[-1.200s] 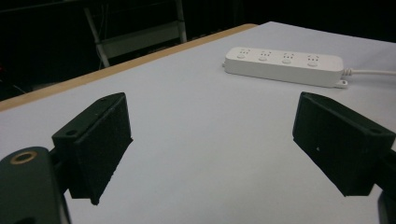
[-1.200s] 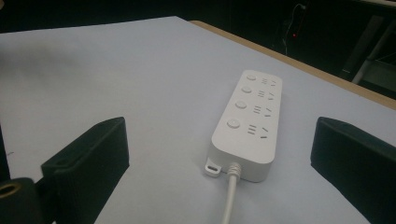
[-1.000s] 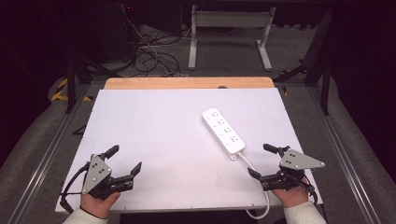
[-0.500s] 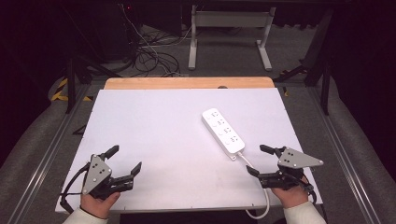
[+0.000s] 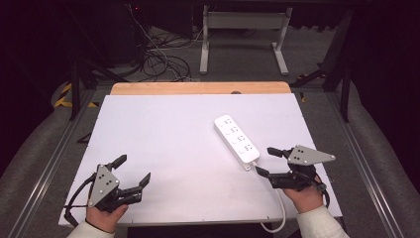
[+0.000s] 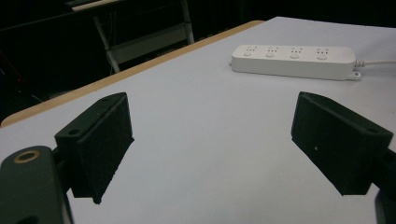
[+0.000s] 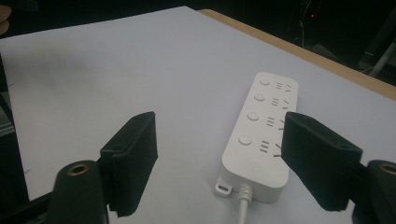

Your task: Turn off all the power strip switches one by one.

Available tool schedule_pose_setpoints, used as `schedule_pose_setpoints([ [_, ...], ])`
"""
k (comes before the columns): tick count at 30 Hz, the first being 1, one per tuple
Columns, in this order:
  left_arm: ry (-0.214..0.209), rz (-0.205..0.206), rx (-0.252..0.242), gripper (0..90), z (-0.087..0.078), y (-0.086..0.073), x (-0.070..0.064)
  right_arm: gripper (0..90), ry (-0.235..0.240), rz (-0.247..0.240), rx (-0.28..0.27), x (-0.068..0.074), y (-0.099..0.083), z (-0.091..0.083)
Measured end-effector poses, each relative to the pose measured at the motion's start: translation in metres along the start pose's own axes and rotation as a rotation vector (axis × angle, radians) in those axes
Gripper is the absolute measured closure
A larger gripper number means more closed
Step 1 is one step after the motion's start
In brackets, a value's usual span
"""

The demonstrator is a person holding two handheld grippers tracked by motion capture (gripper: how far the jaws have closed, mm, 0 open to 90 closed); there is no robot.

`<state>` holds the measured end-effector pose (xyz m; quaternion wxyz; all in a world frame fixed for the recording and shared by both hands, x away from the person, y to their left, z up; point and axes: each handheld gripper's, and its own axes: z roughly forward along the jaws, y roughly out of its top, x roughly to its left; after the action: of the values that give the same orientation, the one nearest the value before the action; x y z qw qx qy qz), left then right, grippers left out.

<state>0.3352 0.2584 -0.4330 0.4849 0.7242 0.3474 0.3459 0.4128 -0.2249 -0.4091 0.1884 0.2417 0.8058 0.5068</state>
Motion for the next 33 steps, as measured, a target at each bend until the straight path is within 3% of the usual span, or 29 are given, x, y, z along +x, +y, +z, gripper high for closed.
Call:
schedule_pose_setpoints([
  [7,-0.001,-0.004,0.001,13.2,0.000,0.000,0.000,33.1,-0.010,-0.007,0.033,-0.003,0.010,0.011],
  [16,-0.002,0.010,0.004,13.2,0.001,0.000,0.001,40.9,0.003,0.006,0.106,-0.012,0.025,0.040],
  [31,-0.002,0.001,0.003,13.1,0.000,0.000,0.001,53.2,0.027,0.033,0.125,-0.018,0.039,0.068],
  [33,-0.002,-0.001,0.002,13.1,0.001,0.000,0.001,64.8,0.032,0.025,0.139,-0.016,0.039,0.070],
])
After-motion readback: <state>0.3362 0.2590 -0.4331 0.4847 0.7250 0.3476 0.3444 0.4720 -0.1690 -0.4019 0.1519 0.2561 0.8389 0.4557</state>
